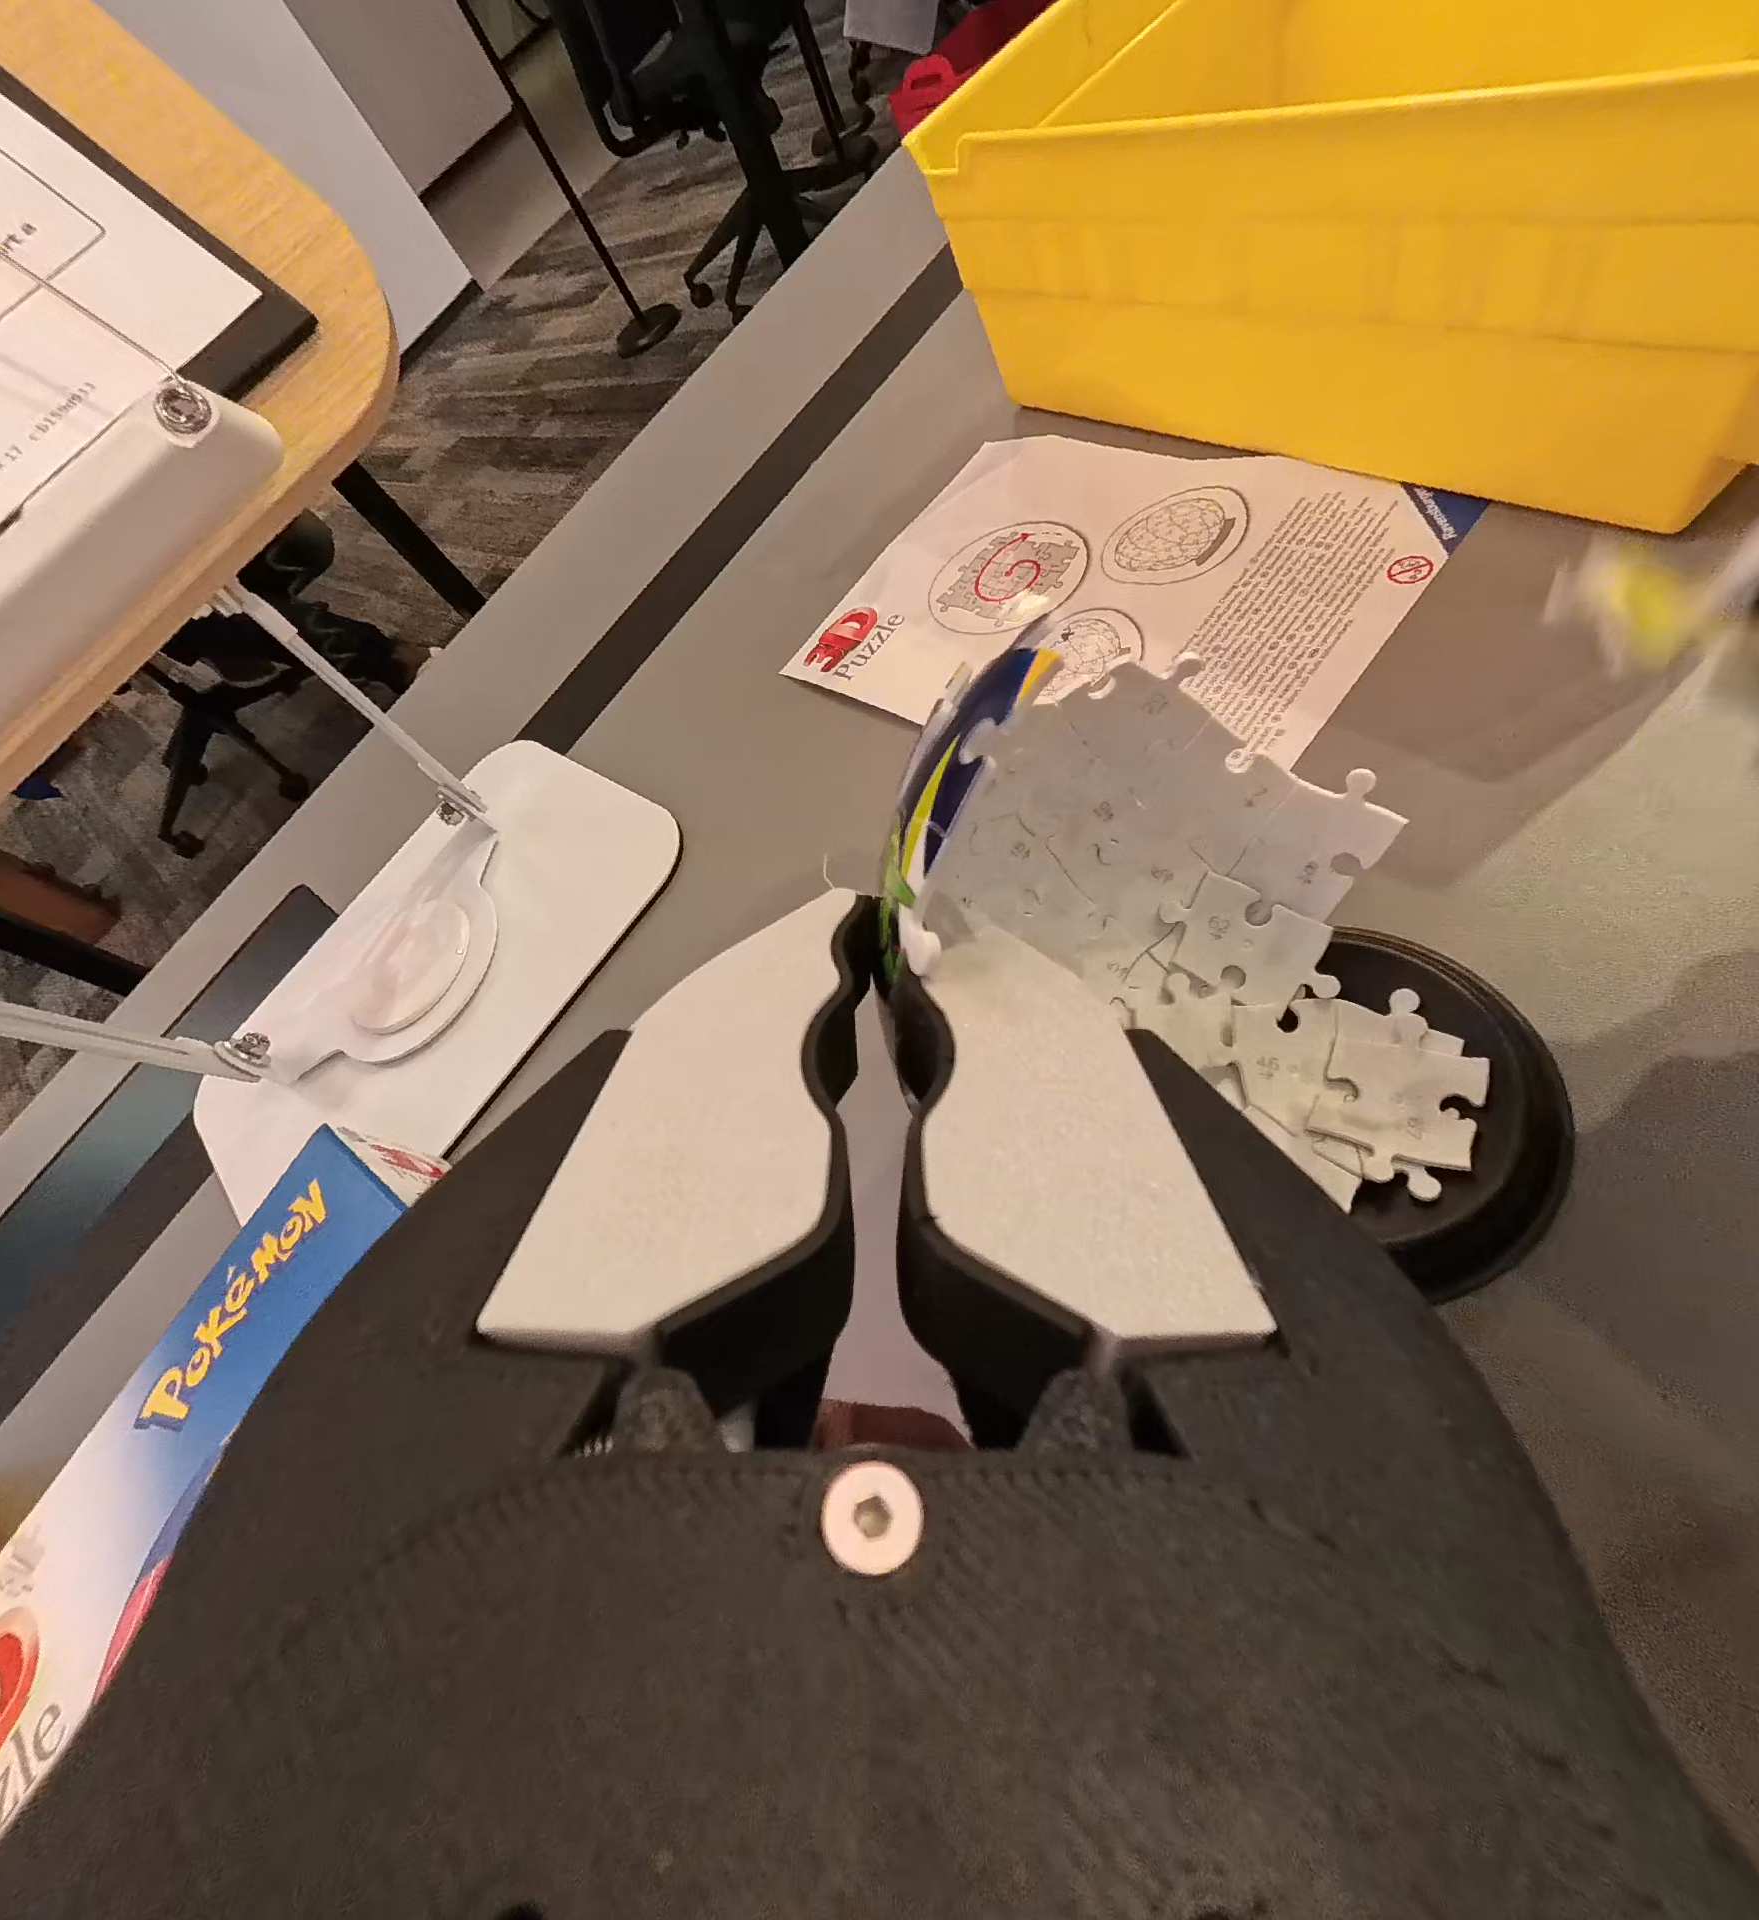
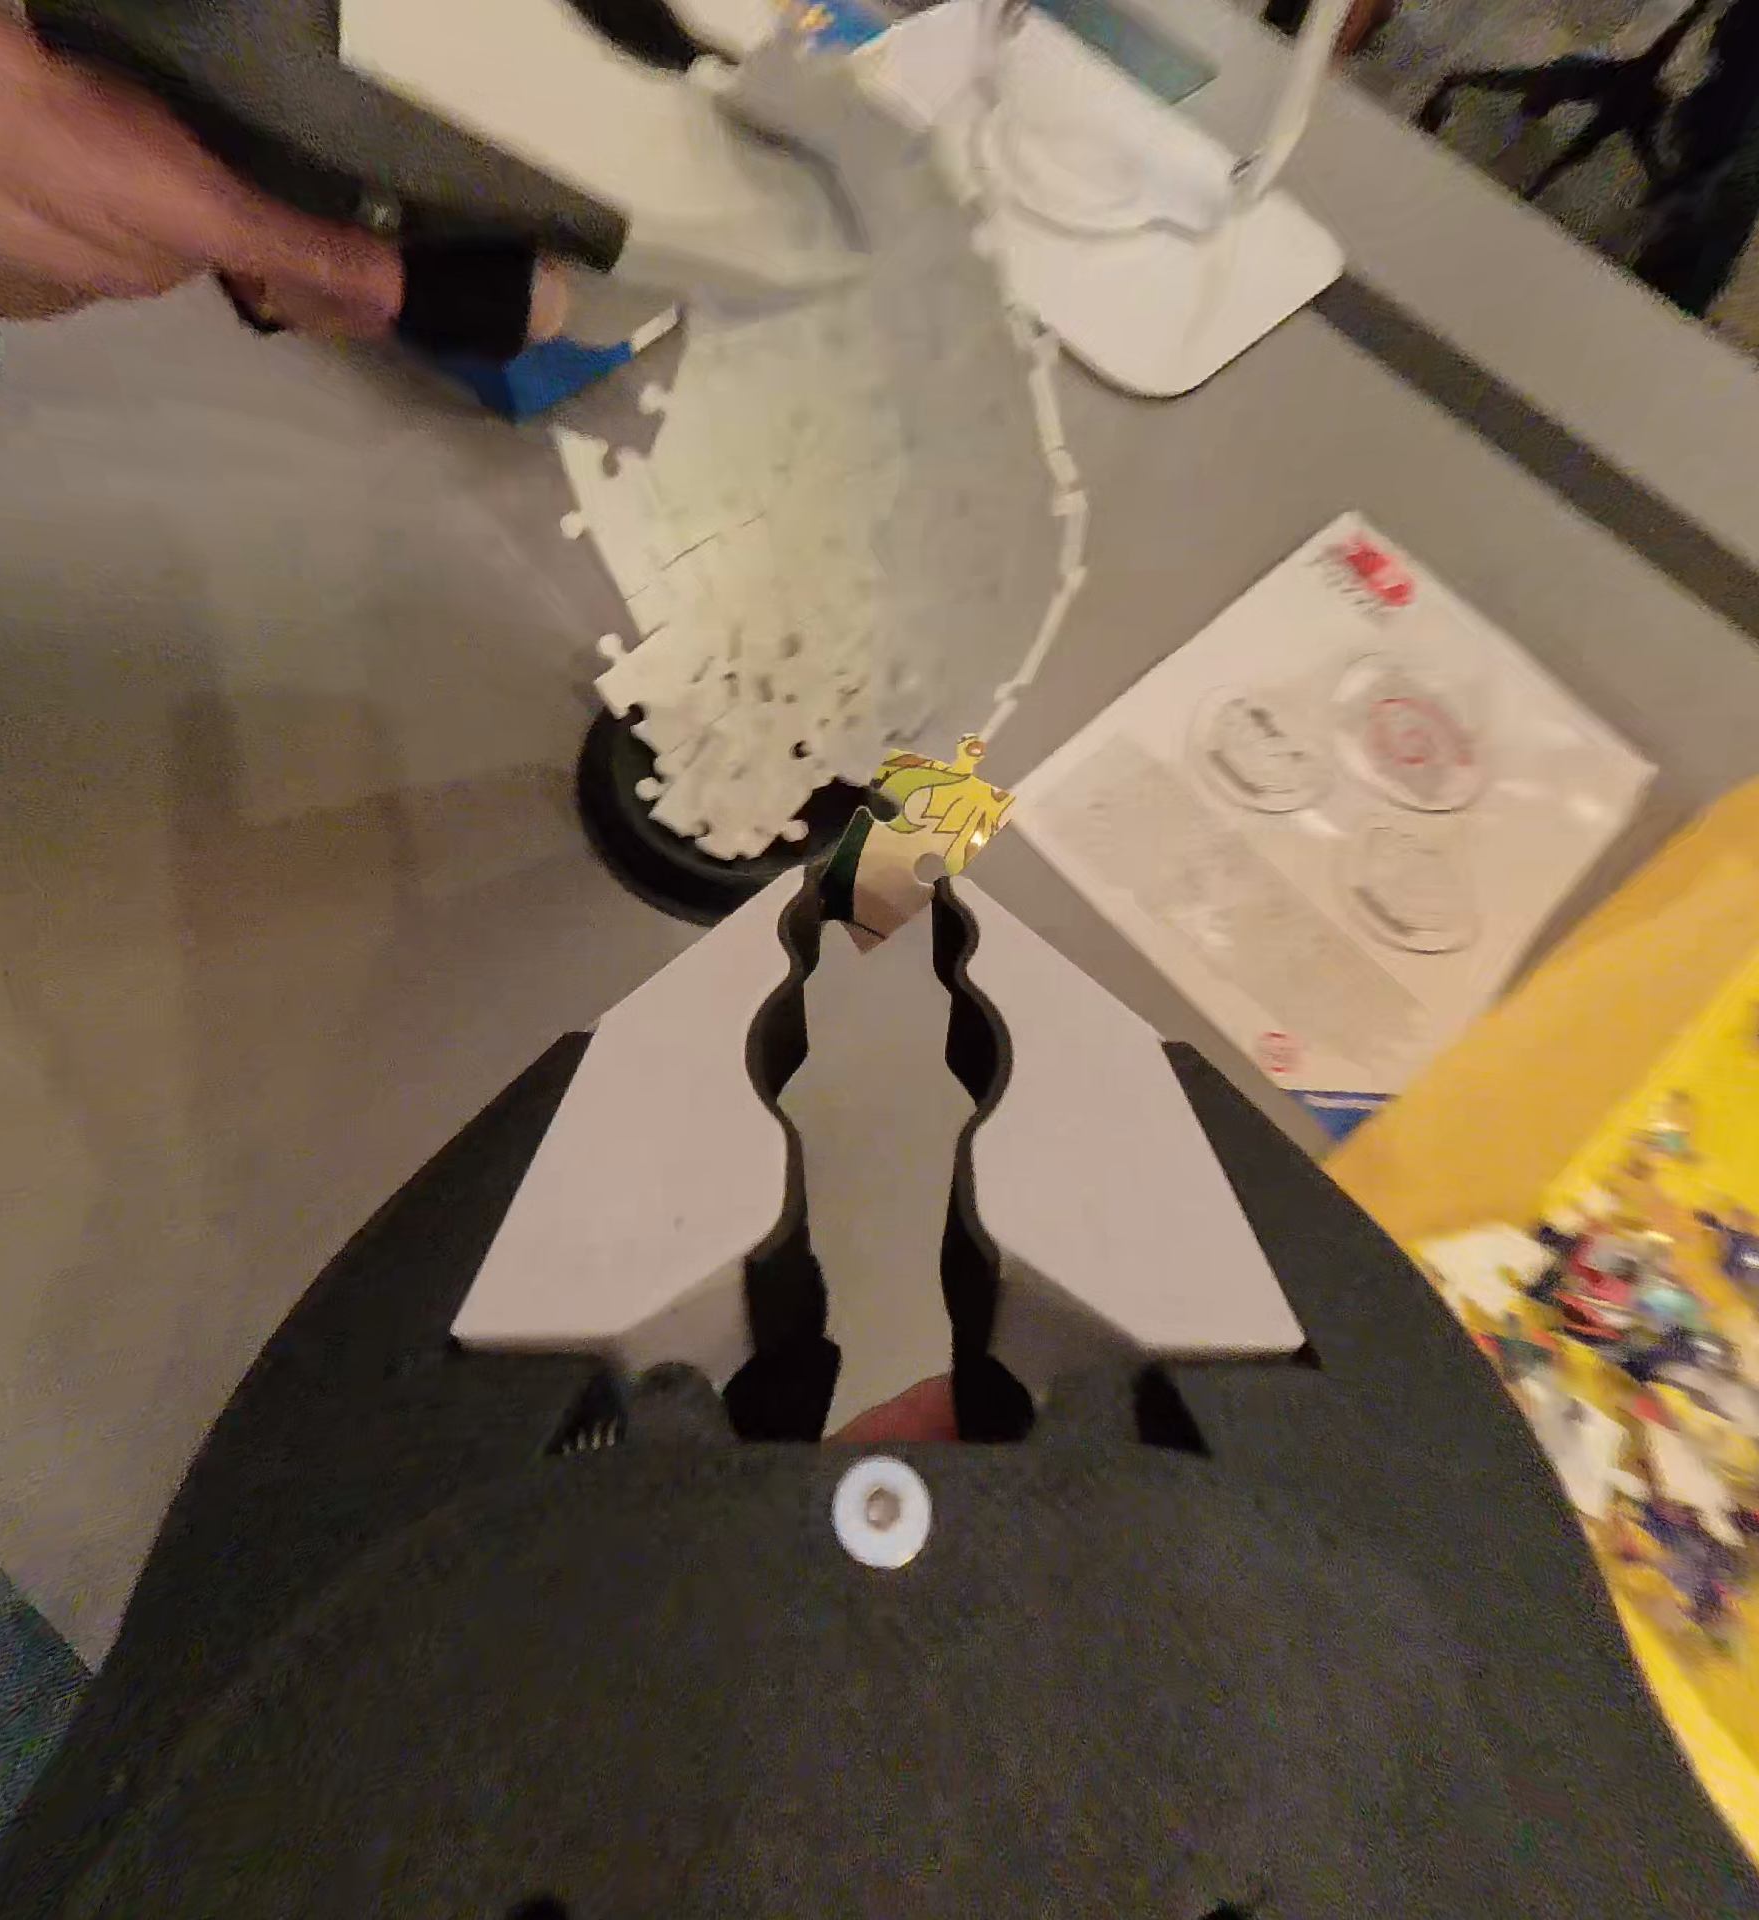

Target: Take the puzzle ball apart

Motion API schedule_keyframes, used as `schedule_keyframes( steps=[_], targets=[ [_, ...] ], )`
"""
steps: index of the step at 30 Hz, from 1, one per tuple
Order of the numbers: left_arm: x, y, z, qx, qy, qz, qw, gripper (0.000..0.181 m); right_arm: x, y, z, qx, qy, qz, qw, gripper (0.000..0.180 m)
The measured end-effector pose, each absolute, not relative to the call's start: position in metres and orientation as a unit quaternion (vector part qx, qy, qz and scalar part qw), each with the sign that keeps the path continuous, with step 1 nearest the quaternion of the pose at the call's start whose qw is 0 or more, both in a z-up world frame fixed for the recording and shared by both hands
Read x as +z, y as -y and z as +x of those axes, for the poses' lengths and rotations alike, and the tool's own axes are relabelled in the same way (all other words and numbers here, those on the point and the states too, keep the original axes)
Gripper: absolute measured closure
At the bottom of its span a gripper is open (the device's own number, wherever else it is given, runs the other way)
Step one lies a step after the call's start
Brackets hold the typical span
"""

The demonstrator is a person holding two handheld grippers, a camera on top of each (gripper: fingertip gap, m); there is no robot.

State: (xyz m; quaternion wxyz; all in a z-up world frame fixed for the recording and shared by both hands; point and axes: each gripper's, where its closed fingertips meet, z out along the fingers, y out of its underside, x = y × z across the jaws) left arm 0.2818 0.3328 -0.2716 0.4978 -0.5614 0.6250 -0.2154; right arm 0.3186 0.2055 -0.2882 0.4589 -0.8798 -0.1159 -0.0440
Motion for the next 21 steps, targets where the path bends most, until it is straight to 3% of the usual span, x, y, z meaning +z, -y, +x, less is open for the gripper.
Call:
schedule_keyframes(
  steps=[4, 6, 7, 13, 15, 21],
  targets=[
    [-0.27, -0.332, 0.283, -0.22, -0.623, -0.563, 0.497, 0.179, -0.241, -0.177, 0.419, -0.12, 0.01, -0.856, 0.503, 0.159],
    [-0.27, -0.331, 0.286, -0.221, -0.621, -0.562, 0.498, 0.179, -0.261, -0.164, 0.463, -0.131, -0.036, -0.877, 0.461, 0.113],
    [-0.269, -0.33, 0.287, -0.221, -0.622, -0.561, 0.499, 0.179, -0.268, -0.157, 0.477, -0.139, -0.047, -0.884, 0.445, 0.107],
    [-0.272, -0.328, 0.286, -0.217, -0.622, -0.564, 0.498, 0.179, -0.227, -0.161, 0.424, -0.155, 0.028, -0.839, 0.52, 0.135],
    [-0.273, -0.329, 0.286, -0.219, -0.62, -0.567, 0.496, 0.179, -0.225, -0.178, 0.365, -0.075, 0.087, -0.833, 0.542, 0.143],
    [-0.27, -0.327, 0.285, -0.218, -0.613, -0.567, 0.505, 0.179, -0.307, -0.228, 0.273, 0.04, 0.156, -0.871, 0.463, 0.135]
  ],
)
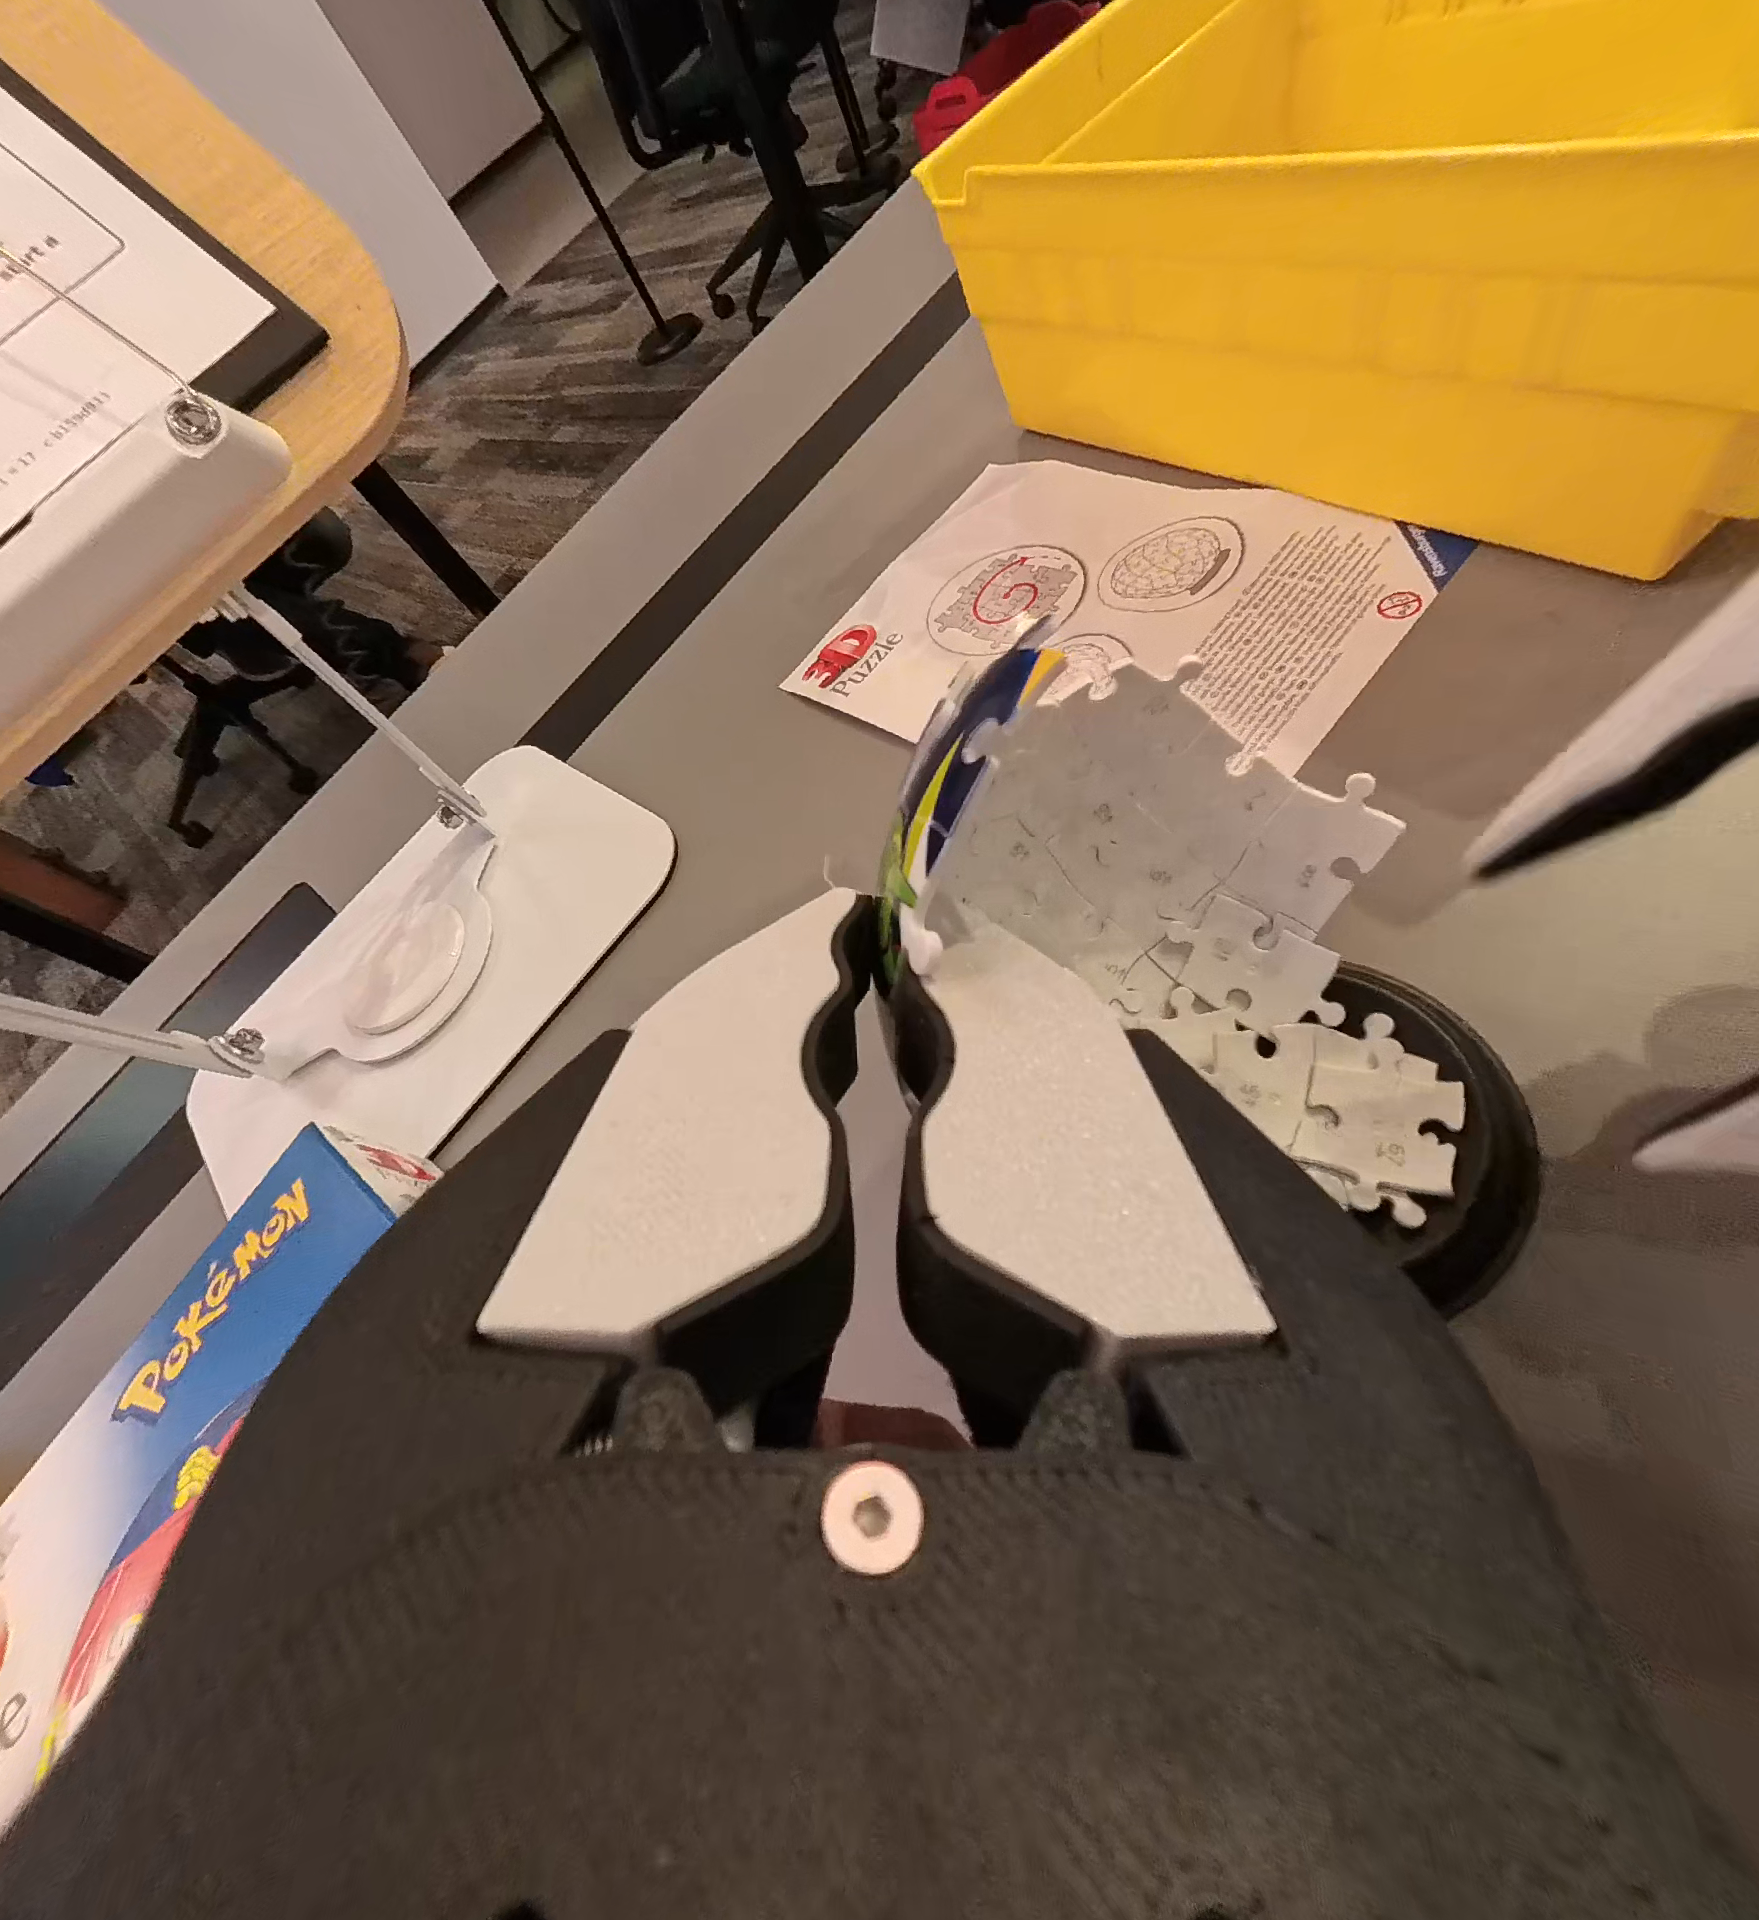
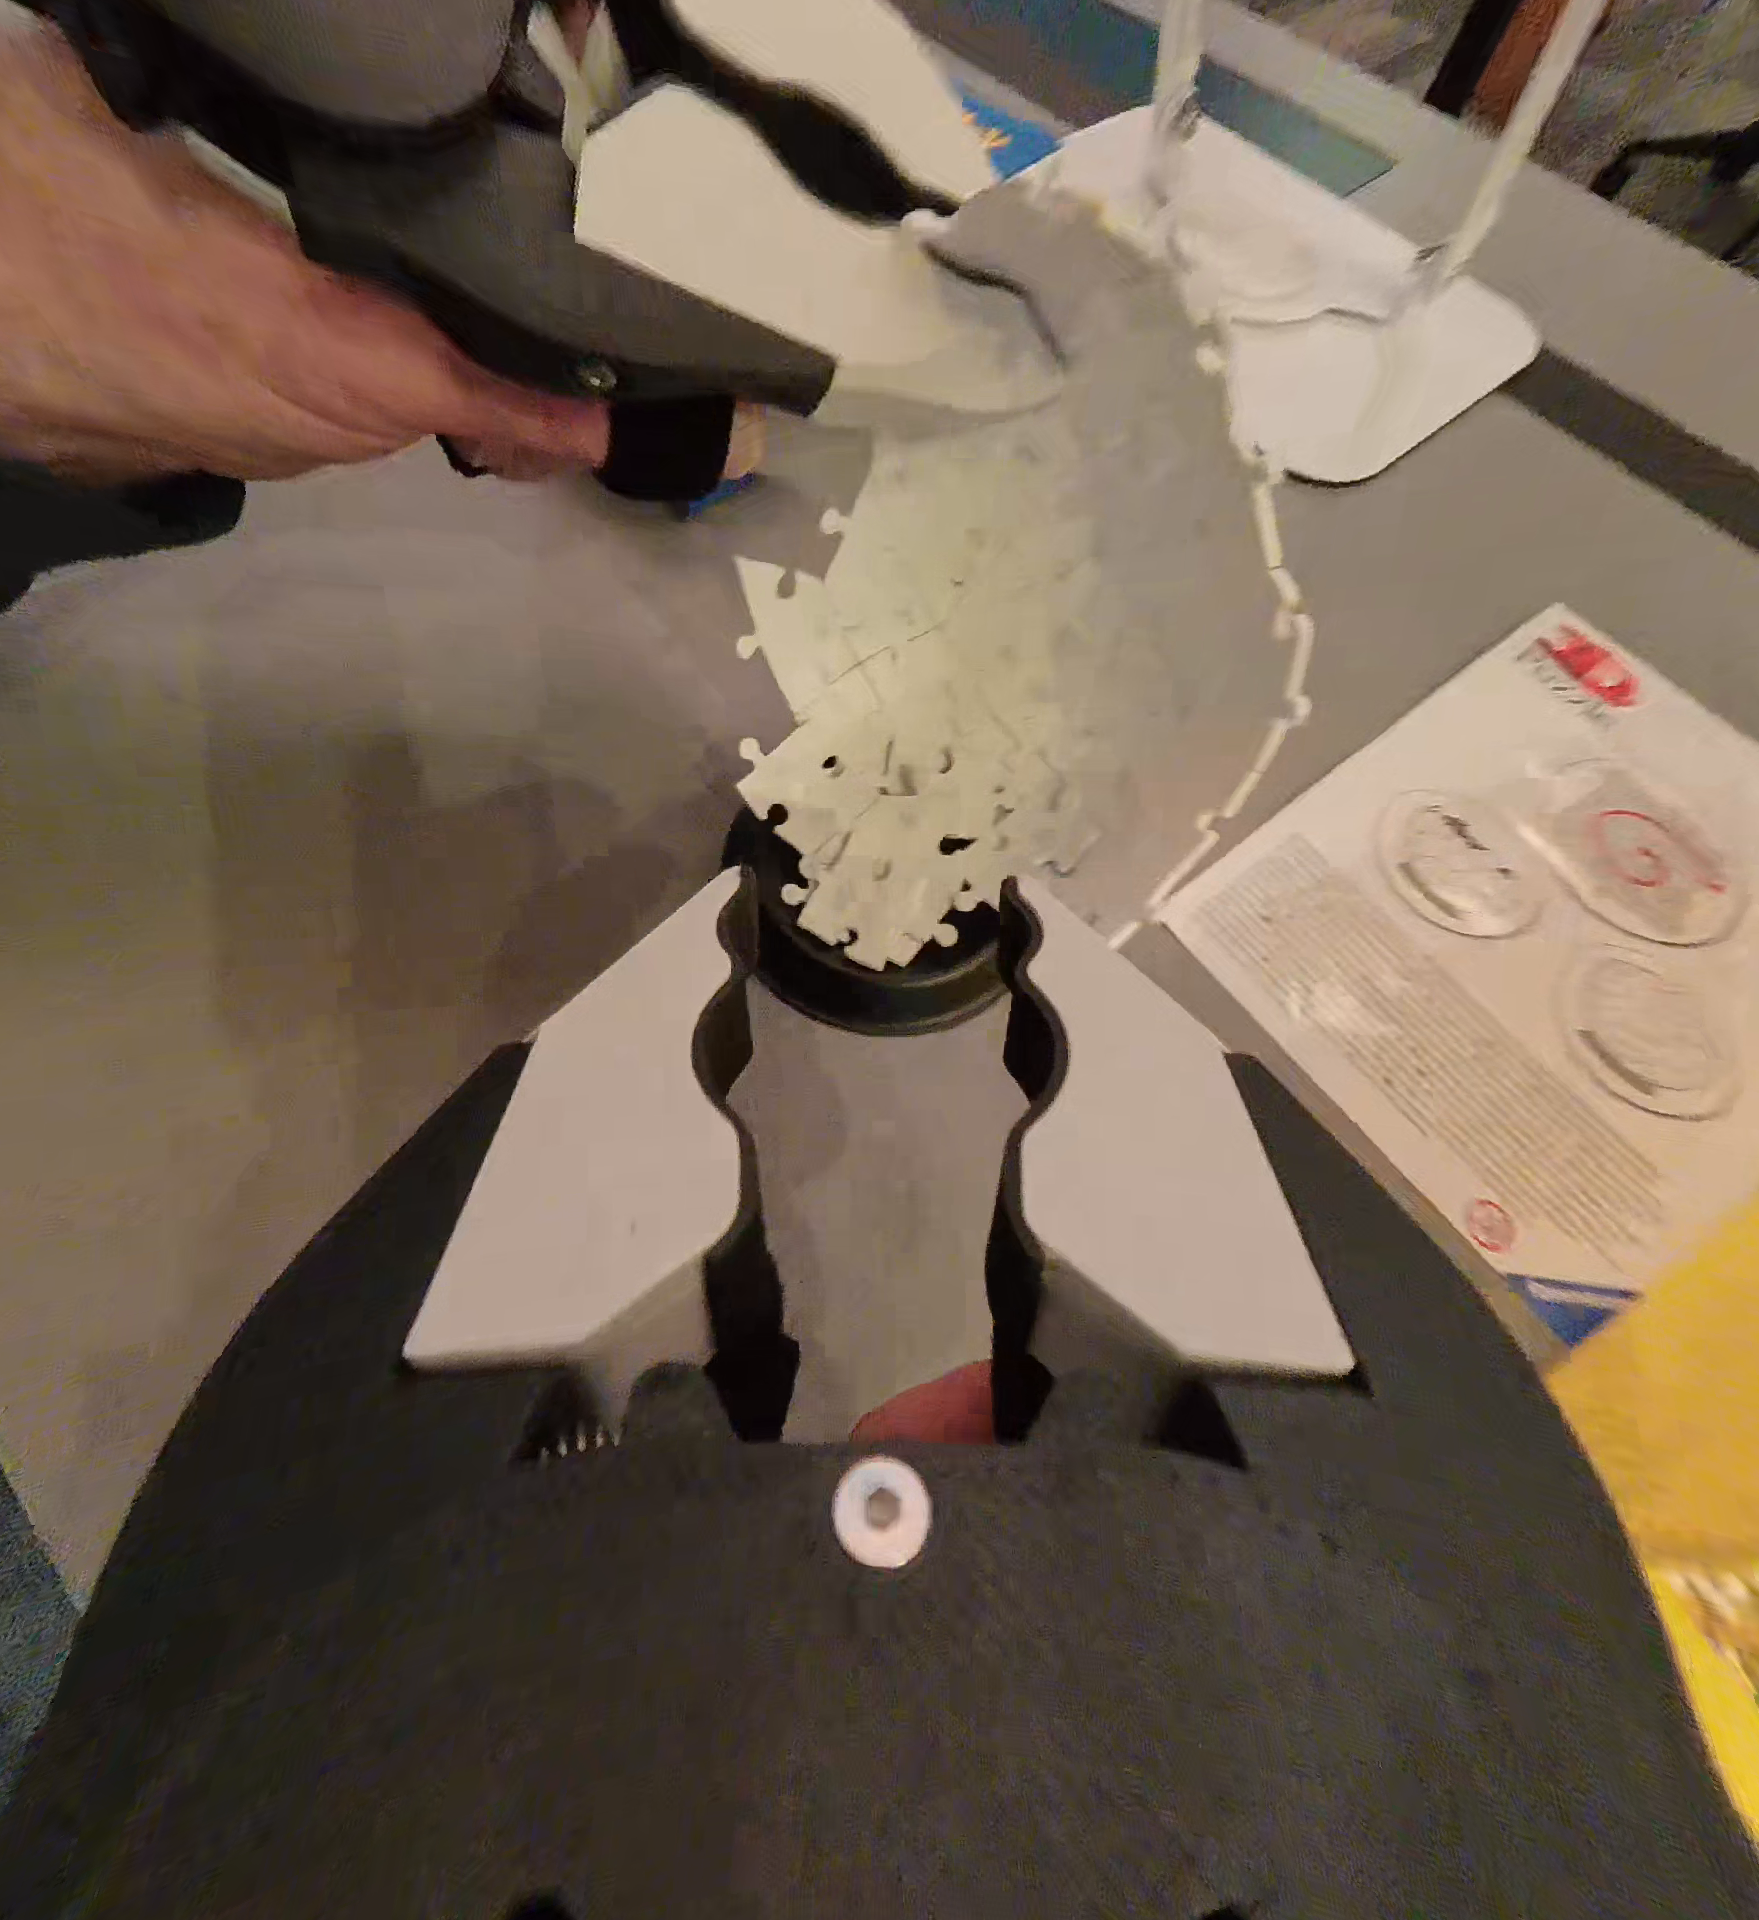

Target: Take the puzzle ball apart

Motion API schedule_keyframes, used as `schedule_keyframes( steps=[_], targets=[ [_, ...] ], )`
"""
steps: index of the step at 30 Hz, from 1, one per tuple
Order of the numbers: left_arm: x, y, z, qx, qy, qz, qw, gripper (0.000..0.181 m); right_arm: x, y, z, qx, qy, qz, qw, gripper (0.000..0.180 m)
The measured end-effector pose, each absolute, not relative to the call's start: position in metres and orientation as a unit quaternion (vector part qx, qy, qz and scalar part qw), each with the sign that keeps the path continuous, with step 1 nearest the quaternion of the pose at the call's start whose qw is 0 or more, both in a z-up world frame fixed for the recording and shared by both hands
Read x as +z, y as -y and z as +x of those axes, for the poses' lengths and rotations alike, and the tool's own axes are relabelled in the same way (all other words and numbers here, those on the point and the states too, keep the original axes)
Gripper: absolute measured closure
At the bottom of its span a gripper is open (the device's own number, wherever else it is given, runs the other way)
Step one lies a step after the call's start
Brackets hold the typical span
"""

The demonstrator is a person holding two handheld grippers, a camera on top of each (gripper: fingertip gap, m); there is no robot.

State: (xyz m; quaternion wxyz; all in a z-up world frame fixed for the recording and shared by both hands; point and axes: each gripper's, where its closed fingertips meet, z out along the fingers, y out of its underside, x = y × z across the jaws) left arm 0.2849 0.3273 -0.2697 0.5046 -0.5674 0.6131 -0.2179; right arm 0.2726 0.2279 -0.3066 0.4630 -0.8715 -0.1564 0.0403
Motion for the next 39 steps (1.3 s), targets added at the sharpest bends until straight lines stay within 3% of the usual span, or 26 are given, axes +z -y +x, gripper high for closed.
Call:
schedule_keyframes(
  steps=[6, 11, 21, 28, 33, 35, 36, 38, 39],
  targets=[
    [-0.268, -0.329, 0.281, -0.218, -0.606, -0.57, 0.511, 0.179, -0.358, -0.243, 0.263, 0.044, 0.195, -0.898, 0.392, 0.14],
    [-0.27, -0.334, 0.28, -0.219, -0.601, -0.574, 0.511, 0.179, -0.358, -0.241, 0.261, 0.06, 0.198, -0.892, 0.402, 0.154],
    [-0.268, -0.338, 0.28, -0.217, -0.599, -0.577, 0.511, 0.179, -0.339, -0.234, 0.264, 0.102, 0.174, -0.874, 0.442, 0.156],
    [-0.268, -0.339, 0.282, -0.218, -0.598, -0.578, 0.51, 0.179, -0.278, -0.22, 0.291, 0.091, 0.147, -0.838, 0.518, 0.156],
    [-0.268, -0.341, 0.282, -0.221, -0.596, -0.581, 0.509, 0.179, -0.181, -0.185, 0.404, -0.06, 0.045, -0.786, 0.614, 0.155],
    [-0.268, -0.34, 0.283, -0.222, -0.597, -0.581, 0.507, 0.179, -0.173, -0.168, 0.459, -0.115, -0.007, -0.79, 0.603, 0.155],
    [-0.269, -0.339, 0.283, -0.221, -0.597, -0.581, 0.507, 0.179, -0.183, -0.163, 0.482, -0.125, -0.029, -0.806, 0.578, 0.15],
    [-0.269, -0.337, 0.284, -0.219, -0.6, -0.58, 0.506, 0.179, -0.217, -0.158, 0.513, -0.124, -0.061, -0.847, 0.513, 0.12],
    [-0.269, -0.337, 0.284, -0.217, -0.601, -0.579, 0.506, 0.179, -0.227, -0.156, 0.522, -0.134, -0.068, -0.854, 0.498, 0.118]
  ],
)
